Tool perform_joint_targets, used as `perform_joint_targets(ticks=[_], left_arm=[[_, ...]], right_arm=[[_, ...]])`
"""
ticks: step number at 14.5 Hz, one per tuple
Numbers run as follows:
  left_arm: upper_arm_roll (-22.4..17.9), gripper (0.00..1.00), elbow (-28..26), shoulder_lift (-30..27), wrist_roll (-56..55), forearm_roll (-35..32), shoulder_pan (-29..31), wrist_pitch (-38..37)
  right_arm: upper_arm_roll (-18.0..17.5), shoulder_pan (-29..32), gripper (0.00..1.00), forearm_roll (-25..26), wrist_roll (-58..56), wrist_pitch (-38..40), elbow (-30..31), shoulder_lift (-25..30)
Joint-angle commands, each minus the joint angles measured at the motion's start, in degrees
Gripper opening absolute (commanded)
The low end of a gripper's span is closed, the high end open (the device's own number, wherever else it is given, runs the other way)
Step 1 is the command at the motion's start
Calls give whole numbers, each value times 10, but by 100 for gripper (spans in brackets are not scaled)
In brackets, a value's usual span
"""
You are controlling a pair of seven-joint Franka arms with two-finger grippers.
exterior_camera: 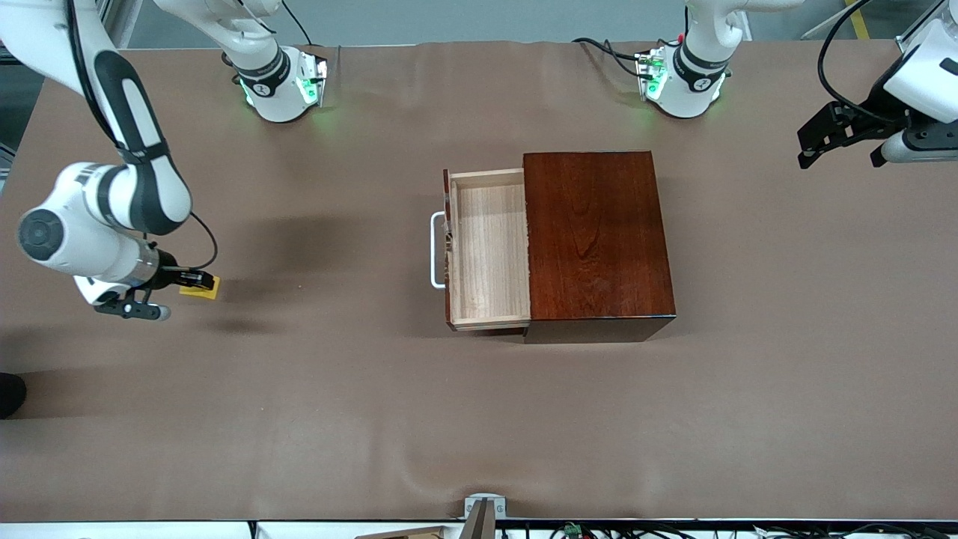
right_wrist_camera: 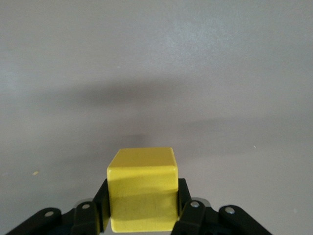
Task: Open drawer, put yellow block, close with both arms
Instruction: 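Grasp the yellow cube with the right gripper and lift it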
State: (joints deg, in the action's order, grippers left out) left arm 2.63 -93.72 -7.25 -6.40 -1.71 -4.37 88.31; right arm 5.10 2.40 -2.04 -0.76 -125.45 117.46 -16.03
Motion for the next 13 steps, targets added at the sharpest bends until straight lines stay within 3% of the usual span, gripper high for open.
perform_joint_targets(ticks=[1, 6, 13], left_arm=[[3, 100, -1, -3, 16, 14, 9, -2], [-2, 100, 1, -3, 14, 5, 13, -2], [-2, 100, 9, 2, 16, 5, 30, 2]], right_arm=[[0, -4, 0, -5, 4, 44, -16, 27], [-2, -22, 0, -5, 25, 127, -54, 45], [-76, -23, 0, -13, 155, 209, -81, 85]])
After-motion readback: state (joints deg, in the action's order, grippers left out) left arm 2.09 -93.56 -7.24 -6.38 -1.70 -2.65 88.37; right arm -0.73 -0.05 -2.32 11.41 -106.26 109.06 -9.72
